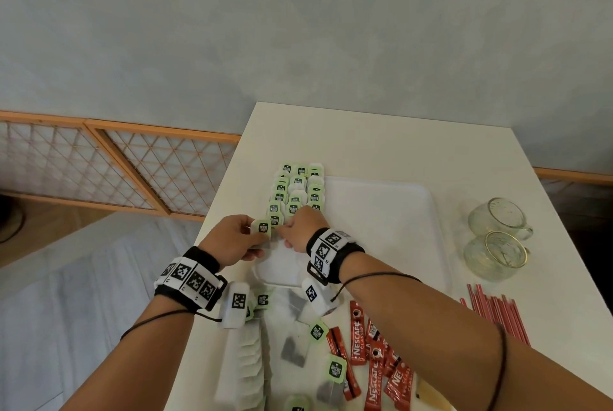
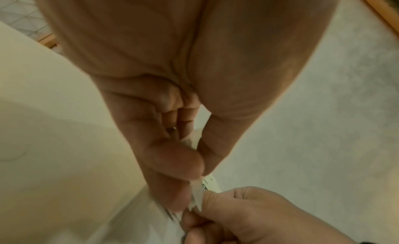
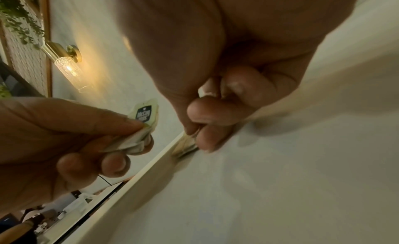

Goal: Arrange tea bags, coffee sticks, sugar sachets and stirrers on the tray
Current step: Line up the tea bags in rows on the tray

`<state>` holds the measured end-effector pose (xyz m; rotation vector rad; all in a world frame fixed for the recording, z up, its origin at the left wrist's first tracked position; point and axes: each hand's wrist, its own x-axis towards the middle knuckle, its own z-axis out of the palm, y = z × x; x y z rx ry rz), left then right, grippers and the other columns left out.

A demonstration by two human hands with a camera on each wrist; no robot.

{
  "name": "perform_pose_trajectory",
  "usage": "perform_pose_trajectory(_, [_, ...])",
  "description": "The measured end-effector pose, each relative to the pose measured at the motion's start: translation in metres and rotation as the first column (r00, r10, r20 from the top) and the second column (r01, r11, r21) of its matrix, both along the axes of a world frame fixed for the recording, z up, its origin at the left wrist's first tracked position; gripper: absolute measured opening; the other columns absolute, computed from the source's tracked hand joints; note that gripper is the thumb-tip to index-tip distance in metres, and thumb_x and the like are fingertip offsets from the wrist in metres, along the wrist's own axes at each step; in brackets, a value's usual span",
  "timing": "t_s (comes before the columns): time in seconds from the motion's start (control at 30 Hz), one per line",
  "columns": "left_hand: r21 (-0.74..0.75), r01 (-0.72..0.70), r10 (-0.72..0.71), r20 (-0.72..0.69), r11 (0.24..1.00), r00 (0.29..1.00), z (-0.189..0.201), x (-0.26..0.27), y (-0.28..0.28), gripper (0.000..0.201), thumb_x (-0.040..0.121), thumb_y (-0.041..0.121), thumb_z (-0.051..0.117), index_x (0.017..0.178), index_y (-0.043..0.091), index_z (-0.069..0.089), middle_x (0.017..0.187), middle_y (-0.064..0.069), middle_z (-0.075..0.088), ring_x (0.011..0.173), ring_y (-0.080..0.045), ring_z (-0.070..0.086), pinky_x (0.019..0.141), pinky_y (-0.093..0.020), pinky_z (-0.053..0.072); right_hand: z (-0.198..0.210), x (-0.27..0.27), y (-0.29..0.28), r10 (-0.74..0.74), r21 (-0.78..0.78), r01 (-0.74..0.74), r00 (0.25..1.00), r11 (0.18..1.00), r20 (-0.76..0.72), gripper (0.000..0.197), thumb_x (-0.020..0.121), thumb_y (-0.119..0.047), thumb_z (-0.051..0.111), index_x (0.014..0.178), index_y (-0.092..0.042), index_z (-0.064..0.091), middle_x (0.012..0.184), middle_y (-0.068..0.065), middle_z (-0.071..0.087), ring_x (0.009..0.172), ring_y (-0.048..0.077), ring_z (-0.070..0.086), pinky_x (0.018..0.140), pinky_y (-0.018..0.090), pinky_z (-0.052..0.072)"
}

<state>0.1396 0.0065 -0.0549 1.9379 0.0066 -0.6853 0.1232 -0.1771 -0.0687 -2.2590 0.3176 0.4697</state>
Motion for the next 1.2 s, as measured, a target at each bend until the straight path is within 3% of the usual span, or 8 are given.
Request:
perform_pose_trajectory(0.17, [-0.005,-0.042,0.042,0.018,0.999,0.999,-0.004,0.000,-0.005,0.020,0.094,0.008,0.067,0.103,-0.010,0.062,0.085,-0.021,0.072,0.065,-0.021,0.073,0.057,-0.026,0.060,0.002,-0.011,-0.006,0.011,0.113,-0.016,0.999,0.993,0.045,0.035,0.094,-0.030,0.061,0.063,-0.017,0.069,0.082,0.011,0.077,0.060,0.019,0.064,0.072,0.041,0.061])
perform_pose_trajectory(0.33, [0.015,-0.004,0.003,0.055,1.000,0.998,-0.003,-0.001,-0.010,0.011,0.094,0.011,0.068,0.086,0.004,0.066,0.083,-0.025,0.071,0.076,-0.030,0.067,0.066,-0.033,0.057,0.005,-0.027,-0.011,0.041,0.240,-0.051,0.998,0.969,0.046,0.025,0.091,-0.022,0.060,0.073,-0.010,0.072,0.081,0.004,0.074,0.052,0.013,0.058,0.063,0.029,0.051])
perform_pose_trajectory(0.4, [0.030,0.022,-0.024,0.063,0.999,0.998,-0.001,-0.004,-0.015,0.011,0.094,0.013,0.068,0.085,0.008,0.065,0.083,-0.019,0.072,0.075,-0.025,0.068,0.060,-0.026,0.056,0.006,-0.032,-0.013,0.061,0.225,-0.073,0.997,0.972,0.057,0.027,0.094,-0.026,0.062,0.072,-0.012,0.069,0.072,0.001,0.066,0.050,0.012,0.055,0.058,0.023,0.048])
perform_pose_trajectory(0.67, [0.065,0.047,-0.052,0.071,0.997,0.996,0.004,-0.010,-0.019,0.012,0.092,0.018,0.069,0.100,0.009,0.065,0.090,-0.014,0.075,0.068,-0.018,0.068,0.058,-0.026,0.053,-0.001,-0.035,-0.033,-0.058,0.168,0.042,0.994,0.985,0.092,0.031,0.091,-0.022,0.065,0.063,-0.011,0.071,0.064,0.000,0.060,0.055,0.017,0.054,0.059,0.029,0.048])
perform_pose_trajectory(0.83, [0.141,0.098,-0.116,0.123,0.985,0.986,0.008,-0.013,-0.017,0.012,0.093,0.019,0.069,0.100,0.010,0.066,0.082,-0.009,0.074,0.067,-0.016,0.068,0.058,-0.027,0.054,-0.002,-0.028,-0.033,-0.064,0.100,0.060,0.997,0.993,0.045,0.035,0.095,-0.027,0.065,0.067,-0.008,0.075,0.069,0.006,0.073,0.051,0.016,0.054,0.056,0.027,0.050])
perform_pose_trajectory(0.93, [0.184,0.139,-0.166,0.136,0.973,0.977,0.008,-0.015,-0.015,0.011,0.093,0.018,0.069,0.098,0.008,0.067,0.082,-0.011,0.074,0.064,-0.014,0.067,0.058,-0.026,0.053,0.000,-0.023,-0.031,-0.058,0.030,0.057,0.998,0.998,0.038,0.032,0.094,-0.028,0.066,0.068,-0.011,0.074,0.063,-0.003,0.070,0.048,0.008,0.055,0.050,0.020,0.044])
perform_pose_trajectory(1.1, [0.285,0.267,-0.324,0.174,0.921,0.930,0.012,-0.023,-0.008,0.017,0.091,0.025,0.070,0.088,0.009,0.069,0.079,-0.010,0.075,0.064,-0.016,0.068,0.060,-0.024,0.051,0.004,-0.016,-0.029,-0.025,-0.027,0.024,0.999,0.999,-0.036,0.025,0.089,-0.032,0.068,0.082,-0.009,0.073,0.080,0.004,0.077,0.065,0.015,0.064,0.064,0.029,0.056])
perform_pose_trajectory(1.2, [0.350,0.306,-0.385,0.184,0.885,0.904,0.015,-0.030,-0.004,0.020,0.090,0.032,0.071,0.084,0.013,0.069,0.074,-0.004,0.074,0.064,-0.012,0.067,0.067,-0.026,0.054,0.010,-0.022,-0.031,-0.019,0.011,0.019,1.000,1.000,-0.002,0.028,0.091,-0.036,0.067,0.071,-0.017,0.065,0.080,0.006,0.076,0.065,0.017,0.062,0.069,0.032,0.056])
